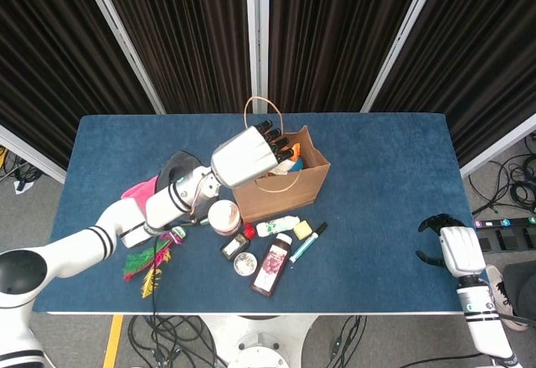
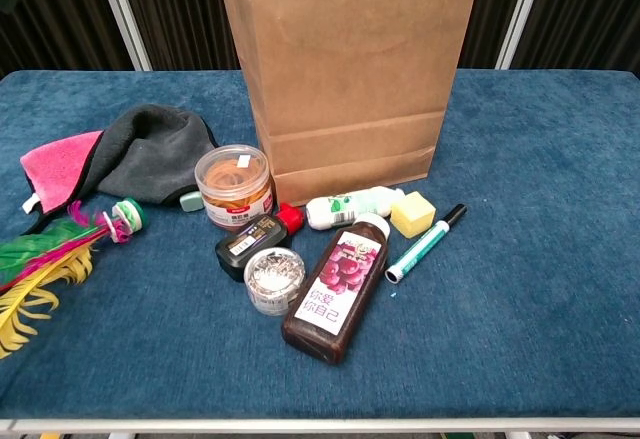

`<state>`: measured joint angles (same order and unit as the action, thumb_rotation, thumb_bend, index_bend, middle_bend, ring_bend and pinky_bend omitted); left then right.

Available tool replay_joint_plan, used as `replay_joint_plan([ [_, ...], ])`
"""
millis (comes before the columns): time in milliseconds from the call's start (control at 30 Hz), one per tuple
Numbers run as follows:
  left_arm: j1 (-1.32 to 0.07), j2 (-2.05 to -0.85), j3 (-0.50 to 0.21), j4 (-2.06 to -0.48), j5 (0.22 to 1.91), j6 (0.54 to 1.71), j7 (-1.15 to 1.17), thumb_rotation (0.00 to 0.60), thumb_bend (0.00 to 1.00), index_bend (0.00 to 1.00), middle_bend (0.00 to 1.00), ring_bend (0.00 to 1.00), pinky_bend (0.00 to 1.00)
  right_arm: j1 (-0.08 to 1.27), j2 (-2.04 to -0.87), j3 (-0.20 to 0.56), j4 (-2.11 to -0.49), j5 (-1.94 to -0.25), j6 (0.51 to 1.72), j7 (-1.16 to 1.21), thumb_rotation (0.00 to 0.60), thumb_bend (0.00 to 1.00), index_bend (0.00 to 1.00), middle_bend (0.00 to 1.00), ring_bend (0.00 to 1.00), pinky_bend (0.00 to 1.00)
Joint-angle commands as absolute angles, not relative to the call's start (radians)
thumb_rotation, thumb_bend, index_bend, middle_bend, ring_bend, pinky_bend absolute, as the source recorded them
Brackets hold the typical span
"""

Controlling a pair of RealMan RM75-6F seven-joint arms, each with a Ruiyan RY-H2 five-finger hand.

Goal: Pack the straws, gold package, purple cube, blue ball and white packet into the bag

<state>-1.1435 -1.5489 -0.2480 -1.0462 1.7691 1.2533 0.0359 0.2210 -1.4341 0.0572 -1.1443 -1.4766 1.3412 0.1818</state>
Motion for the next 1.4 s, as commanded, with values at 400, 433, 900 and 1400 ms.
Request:
replay_joint_plan([
  [400,-1.138,-1.535,-0.197,-1.006,1.745,1.239,0.052,0.6,0.26,0.22,0.25,0.19,0.27,0.218,-1.428,0.067,-1.143,-1.472,1.344,0.195,0.6,0.01,0.47,0.42,0.28,0.39],
  [433,-1.136,-1.53,-0.197,-1.008,1.743,1.244,0.054,0.6,0.26,0.22,0.25,0.19,0.26,0.218,-1.427,0.068,-1.146,-1.471,1.343,0.192,0.6,0.01,0.47,0.42,0.28,0.39],
  [900,-1.078,-1.411,-0.205,-1.069,1.686,1.268,0.152,0.6,0.26,0.22,0.25,0.18,0.26,0.22,-1.409,0.08,-1.191,-1.47,1.353,0.161,0.6,0.01,0.47,0.42,0.28,0.39],
  [1400,-0.523,-1.096,-0.05,-1.59,1.428,1.53,0.389,0.6,0.24,0.22,0.25,0.18,0.26,0.198,-1.367,0.115,-1.27,-1.472,1.44,0.155,0.6,0.01,0.47,0.42,0.27,0.38],
])
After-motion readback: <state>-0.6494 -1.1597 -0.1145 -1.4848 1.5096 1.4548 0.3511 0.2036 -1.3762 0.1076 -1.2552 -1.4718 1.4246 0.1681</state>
